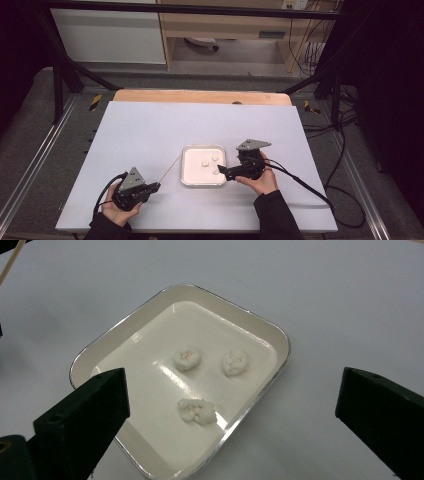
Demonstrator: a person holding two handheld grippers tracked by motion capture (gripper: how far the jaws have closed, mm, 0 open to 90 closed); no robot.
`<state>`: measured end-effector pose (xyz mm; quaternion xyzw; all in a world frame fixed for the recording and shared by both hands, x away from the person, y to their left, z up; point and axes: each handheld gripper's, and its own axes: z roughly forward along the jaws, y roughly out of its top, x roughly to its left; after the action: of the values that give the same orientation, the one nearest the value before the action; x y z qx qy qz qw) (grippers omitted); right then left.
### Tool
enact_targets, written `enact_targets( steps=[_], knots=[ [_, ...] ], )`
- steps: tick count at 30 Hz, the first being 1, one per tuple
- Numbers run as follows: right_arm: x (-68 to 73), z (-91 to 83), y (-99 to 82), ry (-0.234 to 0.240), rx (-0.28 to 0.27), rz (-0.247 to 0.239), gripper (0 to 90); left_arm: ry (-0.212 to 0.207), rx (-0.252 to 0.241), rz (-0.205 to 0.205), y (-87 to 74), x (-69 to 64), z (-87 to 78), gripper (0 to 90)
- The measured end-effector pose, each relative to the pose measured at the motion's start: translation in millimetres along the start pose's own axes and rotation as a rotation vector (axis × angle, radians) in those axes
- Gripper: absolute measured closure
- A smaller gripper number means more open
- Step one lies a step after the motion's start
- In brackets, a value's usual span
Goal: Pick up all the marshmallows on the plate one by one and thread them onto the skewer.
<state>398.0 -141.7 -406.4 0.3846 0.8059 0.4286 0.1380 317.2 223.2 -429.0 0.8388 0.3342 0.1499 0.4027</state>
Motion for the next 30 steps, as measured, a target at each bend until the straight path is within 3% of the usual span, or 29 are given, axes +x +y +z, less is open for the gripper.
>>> enact_targets(
  steps=[8, 18, 24, 30],
  knots=[
    [5.8, 22.5, 8.0, 0.013, 0.011, 0.013, 3.6, -0.002, 0.003, -0.003, -1.3, -0.9, 2.3, 88.3],
    [17.0, 51.3, 20.0, 0.041, 0.044, -0.01, 8.0, -0.011, 0.004, 0.0, -1.6, -1.6, 3.8, 88.3],
    [21.8, 63.8, 22.7, 0.056, 0.061, -0.028, 11.6, -0.01, 0.001, -0.003, -1.6, -1.3, 3.9, 88.3],
    [25.3, 73.2, 23.1, 0.06, 0.101, -0.078, 18.6, -0.012, 0.004, -0.002, -1.7, -1.3, 4.6, 88.3]
  ],
)
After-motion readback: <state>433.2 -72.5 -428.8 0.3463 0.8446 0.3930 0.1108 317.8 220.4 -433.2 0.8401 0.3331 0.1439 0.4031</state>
